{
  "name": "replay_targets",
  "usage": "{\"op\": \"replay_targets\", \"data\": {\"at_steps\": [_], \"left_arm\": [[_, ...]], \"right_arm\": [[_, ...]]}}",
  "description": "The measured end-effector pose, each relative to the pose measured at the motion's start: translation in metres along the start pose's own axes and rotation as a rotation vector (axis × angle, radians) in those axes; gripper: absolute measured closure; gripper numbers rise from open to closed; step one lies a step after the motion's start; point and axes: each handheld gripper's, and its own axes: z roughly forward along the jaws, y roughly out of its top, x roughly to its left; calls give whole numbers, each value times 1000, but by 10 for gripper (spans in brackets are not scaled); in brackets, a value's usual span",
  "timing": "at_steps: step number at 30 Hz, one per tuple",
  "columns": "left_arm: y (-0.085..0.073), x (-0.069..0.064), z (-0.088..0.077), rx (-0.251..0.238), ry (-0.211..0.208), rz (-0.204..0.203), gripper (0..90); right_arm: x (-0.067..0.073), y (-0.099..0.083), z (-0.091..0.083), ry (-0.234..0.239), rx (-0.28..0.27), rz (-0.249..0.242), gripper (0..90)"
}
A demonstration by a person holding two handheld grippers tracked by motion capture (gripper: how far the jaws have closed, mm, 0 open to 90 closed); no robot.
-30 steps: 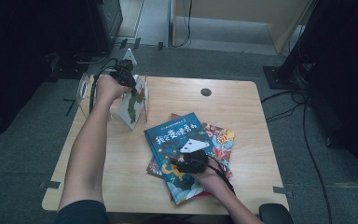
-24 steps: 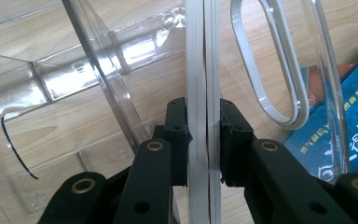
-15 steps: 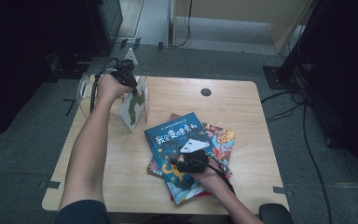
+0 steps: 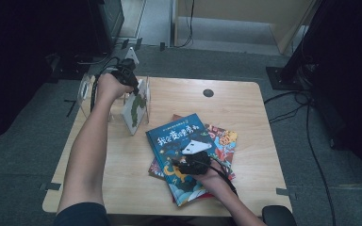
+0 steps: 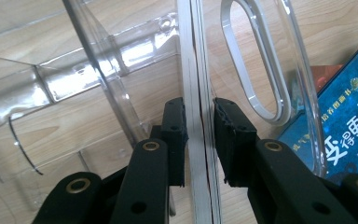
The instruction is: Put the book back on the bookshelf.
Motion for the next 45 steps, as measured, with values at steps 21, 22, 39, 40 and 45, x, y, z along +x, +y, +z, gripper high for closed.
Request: {"op": "replay_targets", "data": {"at_steps": [21,22,39,40,45], "left_arm": [[-51,-8,-40,-131,-105,65,722],[-56,-8,-39,-137,-116,68,715],[-114,-28,-6,-157,-195,180,562],[-116,-29,-4,-160,-201,181,550],[-128,-36,6,-171,-215,200,515]], "right_arm": [[0,0,0,-1,0,1,450],[0,0,0,-1,0,1,450],[0,0,0,0,1,-2,445],[0,0,0,0,1,-2,445],[0,0,0,3,2,-2,439]]}}
